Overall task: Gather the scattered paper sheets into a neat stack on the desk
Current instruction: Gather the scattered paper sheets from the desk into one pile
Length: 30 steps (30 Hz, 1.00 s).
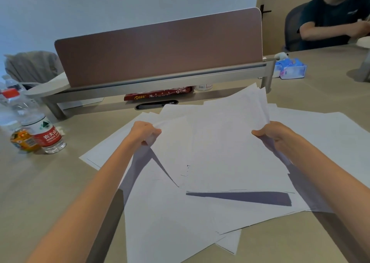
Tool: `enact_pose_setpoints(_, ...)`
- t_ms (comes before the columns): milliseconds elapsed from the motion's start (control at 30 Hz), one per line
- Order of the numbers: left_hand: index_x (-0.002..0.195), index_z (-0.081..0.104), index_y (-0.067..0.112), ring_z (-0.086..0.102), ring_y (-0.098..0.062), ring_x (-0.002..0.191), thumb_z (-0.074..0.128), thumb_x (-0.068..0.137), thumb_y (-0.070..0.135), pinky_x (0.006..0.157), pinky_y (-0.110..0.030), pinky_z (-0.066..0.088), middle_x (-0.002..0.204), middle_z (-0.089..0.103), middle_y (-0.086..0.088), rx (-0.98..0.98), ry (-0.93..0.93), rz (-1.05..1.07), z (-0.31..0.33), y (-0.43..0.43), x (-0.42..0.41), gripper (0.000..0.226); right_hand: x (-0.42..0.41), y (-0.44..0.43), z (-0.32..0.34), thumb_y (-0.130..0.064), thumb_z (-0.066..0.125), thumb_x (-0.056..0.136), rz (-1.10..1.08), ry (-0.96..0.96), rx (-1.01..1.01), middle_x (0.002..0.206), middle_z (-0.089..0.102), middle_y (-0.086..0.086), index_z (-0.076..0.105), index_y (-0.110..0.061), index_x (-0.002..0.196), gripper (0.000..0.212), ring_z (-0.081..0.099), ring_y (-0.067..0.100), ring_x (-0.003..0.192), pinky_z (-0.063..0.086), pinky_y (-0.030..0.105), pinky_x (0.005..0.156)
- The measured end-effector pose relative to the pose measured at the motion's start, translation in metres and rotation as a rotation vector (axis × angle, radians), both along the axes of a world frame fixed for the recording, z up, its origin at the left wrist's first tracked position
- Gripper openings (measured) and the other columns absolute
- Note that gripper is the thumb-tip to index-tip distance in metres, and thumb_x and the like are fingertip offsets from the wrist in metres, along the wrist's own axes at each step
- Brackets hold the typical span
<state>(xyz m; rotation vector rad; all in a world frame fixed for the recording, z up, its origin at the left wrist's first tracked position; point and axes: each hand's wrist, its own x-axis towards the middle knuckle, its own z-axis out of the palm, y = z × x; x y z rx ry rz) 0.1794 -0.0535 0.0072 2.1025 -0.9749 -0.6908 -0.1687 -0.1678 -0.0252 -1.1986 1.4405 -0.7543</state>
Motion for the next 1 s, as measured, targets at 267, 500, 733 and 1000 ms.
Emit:
enact_pose_setpoints(267, 0.075, 0.046, 0.013, 0.039, -0.022, 0.069, 0.067, 0.084, 0.035, 0.065, -0.034, 0.035, 0.076, 0.038, -0.009, 0.163, 0.037, -0.160, -0.010, 0.077, 0.001, 0.032, 0.022, 0.029, 0.007, -0.008, 0.068, 0.087, -0.047, 0.003, 0.134, 0.106, 0.056, 0.012, 0.051, 0.004, 0.116, 0.035, 0.046, 0.025, 0.111, 0.034, 0.038, 0.099)
enact_pose_setpoints(500, 0.082, 0.055, -0.001, 0.072, -0.039, 0.087, 0.052, 0.099, 0.026, 0.064, -0.032, 0.057, 0.063, 0.061, -0.006, 0.286, 0.402, -0.286, 0.000, 0.123, -0.030, 0.033, 0.035, 0.046, 0.004, -0.013, 0.060, 0.093, 0.039, 0.075, 0.173, 0.137, 0.048, 0.019, 0.042, 0.010, 0.135, 0.051, 0.035, 0.031, 0.136, 0.027, 0.037, 0.110)
enact_pose_setpoints(733, 0.112, 0.061, 0.005, 0.064, -0.025, 0.080, 0.060, 0.092, 0.042, 0.069, -0.030, 0.052, 0.100, 0.067, -0.014, 0.023, 0.435, -0.038, -0.005, 0.092, -0.025, 0.042, 0.051, 0.049, 0.000, -0.015, 0.061, 0.092, 0.092, 0.121, 0.063, 0.148, 0.037, 0.022, 0.037, 0.011, 0.138, 0.058, 0.032, 0.036, 0.138, 0.028, 0.041, 0.109)
enact_pose_setpoints(1000, 0.117, 0.053, 0.022, 0.067, -0.027, 0.091, 0.060, 0.090, 0.047, 0.072, -0.036, 0.053, 0.117, 0.064, -0.004, 0.140, 0.630, -0.096, -0.003, 0.068, -0.040, 0.037, 0.060, 0.049, -0.001, -0.018, 0.066, 0.089, 0.112, 0.125, 0.071, 0.137, 0.048, 0.020, 0.044, 0.009, 0.132, 0.055, 0.042, 0.037, 0.129, 0.035, 0.038, 0.095)
